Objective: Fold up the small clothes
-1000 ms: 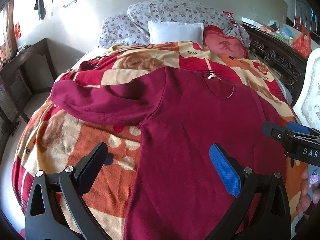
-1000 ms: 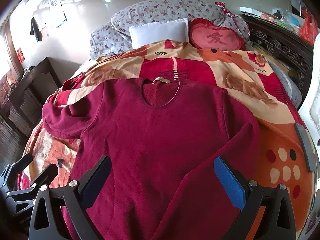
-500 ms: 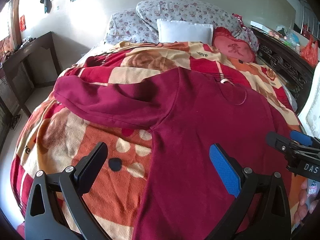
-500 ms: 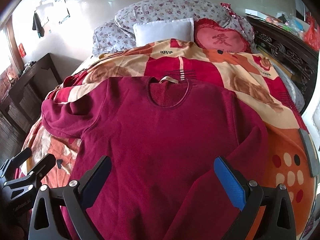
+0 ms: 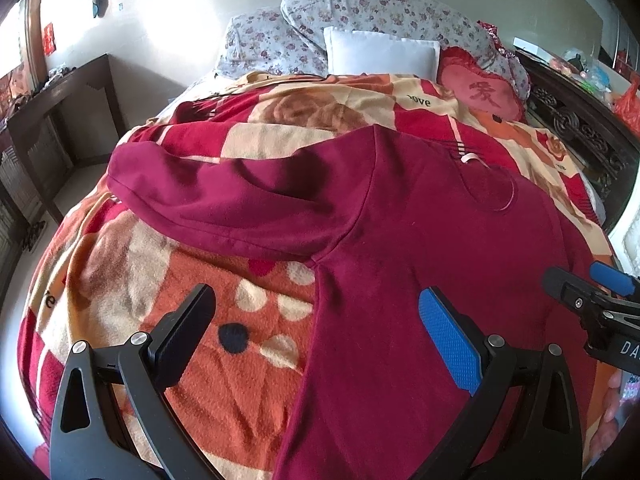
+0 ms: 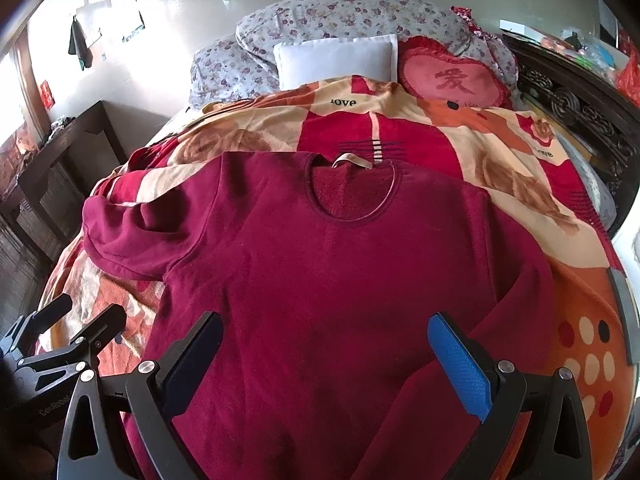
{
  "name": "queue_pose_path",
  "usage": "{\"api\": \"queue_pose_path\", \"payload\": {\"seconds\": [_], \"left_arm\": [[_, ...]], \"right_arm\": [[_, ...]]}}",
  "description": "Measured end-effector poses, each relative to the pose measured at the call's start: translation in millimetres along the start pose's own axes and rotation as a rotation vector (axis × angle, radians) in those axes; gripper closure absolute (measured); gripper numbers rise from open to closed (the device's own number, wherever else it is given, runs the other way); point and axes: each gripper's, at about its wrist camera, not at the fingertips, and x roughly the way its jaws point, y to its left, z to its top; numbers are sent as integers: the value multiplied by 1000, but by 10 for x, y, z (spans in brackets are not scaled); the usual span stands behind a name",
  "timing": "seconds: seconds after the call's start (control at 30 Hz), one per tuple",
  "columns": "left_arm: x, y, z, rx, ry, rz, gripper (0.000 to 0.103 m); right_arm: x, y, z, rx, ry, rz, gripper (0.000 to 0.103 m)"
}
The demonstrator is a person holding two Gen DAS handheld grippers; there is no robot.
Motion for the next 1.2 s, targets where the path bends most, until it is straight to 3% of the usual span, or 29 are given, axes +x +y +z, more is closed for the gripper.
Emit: {"api": "queue_pose_path", "payload": {"seconds": [0.7,1.2], "left_arm": [[105,12,-2,-15,10,3,1],[274,379,76,-82,34,43,1]], "right_arm": [[190,86,-2,-1,28,5,1],[435,344,60,-43,53,26,1]]}}
